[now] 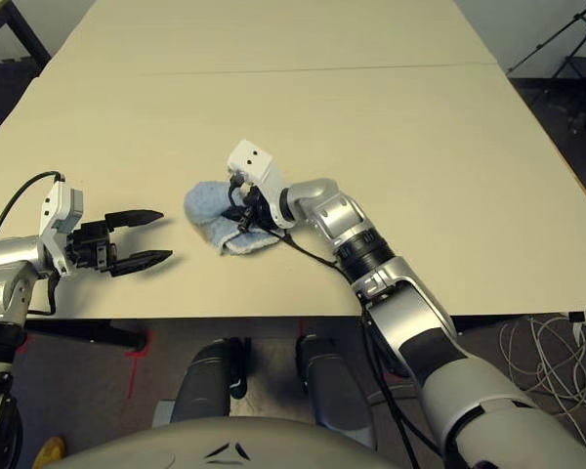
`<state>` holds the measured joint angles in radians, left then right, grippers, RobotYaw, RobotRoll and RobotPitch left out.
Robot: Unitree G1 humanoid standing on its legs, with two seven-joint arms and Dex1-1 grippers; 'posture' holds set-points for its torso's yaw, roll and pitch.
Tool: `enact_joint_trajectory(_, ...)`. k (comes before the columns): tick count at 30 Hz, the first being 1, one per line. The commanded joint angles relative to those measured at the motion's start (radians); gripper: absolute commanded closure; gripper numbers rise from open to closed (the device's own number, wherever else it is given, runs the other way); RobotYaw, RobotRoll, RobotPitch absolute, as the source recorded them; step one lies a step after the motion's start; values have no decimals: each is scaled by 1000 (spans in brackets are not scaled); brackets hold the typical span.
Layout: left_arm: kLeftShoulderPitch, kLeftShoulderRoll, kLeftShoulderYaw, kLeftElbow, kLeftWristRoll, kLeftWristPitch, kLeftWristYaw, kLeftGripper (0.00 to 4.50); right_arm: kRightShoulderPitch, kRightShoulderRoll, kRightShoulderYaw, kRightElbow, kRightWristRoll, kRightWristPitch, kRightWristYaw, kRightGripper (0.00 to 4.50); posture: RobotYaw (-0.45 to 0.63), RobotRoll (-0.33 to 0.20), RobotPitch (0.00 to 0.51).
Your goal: Wipe the water off the table with a rag.
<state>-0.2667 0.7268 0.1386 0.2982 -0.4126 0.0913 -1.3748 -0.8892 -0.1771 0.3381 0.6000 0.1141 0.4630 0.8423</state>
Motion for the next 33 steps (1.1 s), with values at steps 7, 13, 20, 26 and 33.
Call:
enact_joint_trajectory(7,-50,0,-16,69,8,-10,-22,0,-50,-86,-71,187,-68,-64,-60,4492,-130,0,158)
enact_joint_trajectory(13,-104,8,-30,144,31,-35,-48,0,-81,-159,-104,264,-90,-98,-60,4493,-143,0,156)
enact_joint_trajectory(20,-175,0,-48,219,49,-63,-63,0,-71,-266,-119,293,-113,-97,-17,4494,-164,0,152)
enact_joint_trajectory(26,-216,-8,-59,272,62,-89,-73,0,-9,-342,-123,225,-113,-51,37,4494,-172,0,149)
enact_joint_trajectory(33,-249,-28,-68,319,76,-112,-80,0,-5,-372,-262,24,52,189,133,4494,-200,0,137)
